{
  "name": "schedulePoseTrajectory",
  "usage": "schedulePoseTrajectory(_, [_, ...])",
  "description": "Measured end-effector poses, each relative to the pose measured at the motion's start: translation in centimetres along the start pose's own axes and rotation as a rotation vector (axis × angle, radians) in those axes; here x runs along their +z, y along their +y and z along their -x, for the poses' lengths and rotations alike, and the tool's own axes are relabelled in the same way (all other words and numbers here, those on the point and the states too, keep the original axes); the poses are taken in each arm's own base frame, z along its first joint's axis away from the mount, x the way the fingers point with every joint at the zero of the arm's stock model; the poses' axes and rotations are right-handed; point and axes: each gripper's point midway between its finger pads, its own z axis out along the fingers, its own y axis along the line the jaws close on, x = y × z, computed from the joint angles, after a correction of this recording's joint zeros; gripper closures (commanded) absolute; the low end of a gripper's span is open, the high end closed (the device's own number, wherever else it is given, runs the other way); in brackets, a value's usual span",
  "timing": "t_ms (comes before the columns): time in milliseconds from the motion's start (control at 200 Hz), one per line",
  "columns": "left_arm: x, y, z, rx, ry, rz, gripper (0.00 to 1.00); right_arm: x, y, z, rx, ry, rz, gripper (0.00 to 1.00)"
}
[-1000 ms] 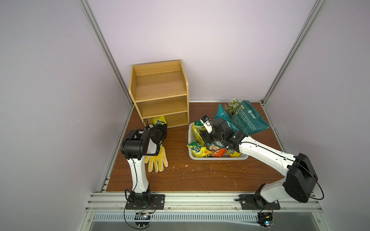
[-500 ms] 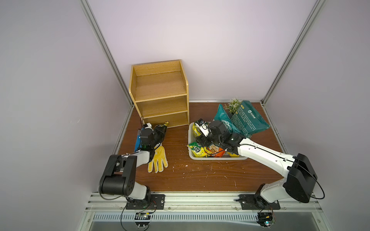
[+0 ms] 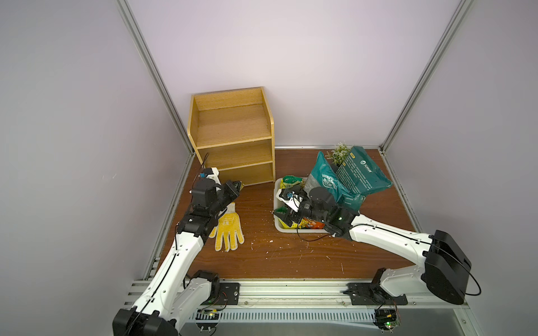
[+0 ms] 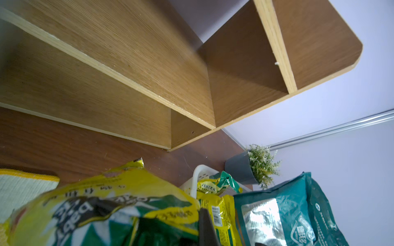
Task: Take down the fertilizer bag from the shelf
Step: Place the fertilizer bag in the storage box.
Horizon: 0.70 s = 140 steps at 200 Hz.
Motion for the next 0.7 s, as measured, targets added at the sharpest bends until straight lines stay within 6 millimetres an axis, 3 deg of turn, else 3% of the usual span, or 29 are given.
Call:
schedulePoseTrajectory(190, [-2.3,-1.5,-2.4,0.010,0.130,-0.026,1.00,1.2,0.7,5.3,-0.089,-0.156,0.105,0.02])
schedulePoseTrajectory(285, [-3.8,-2.2,-3.4,0.007,0.168,-0.050,1.00,1.9,1.1,7.0,-0.107,-0.206,0.150,0.07])
schedulePoseTrajectory(465, [-5.5,-3.4,-4.4,-0.015,0.219,-0.096,1.00,4.0,3.0,7.3,-0.116,-0.228,0.250,0.22])
schedulePoseTrajectory(701, [-6.3,-4.8,-4.1,-0.019,0.224,-0.139,1.00,6.3,6.1,6.6,-0.076,-0.225,0.377,0.48])
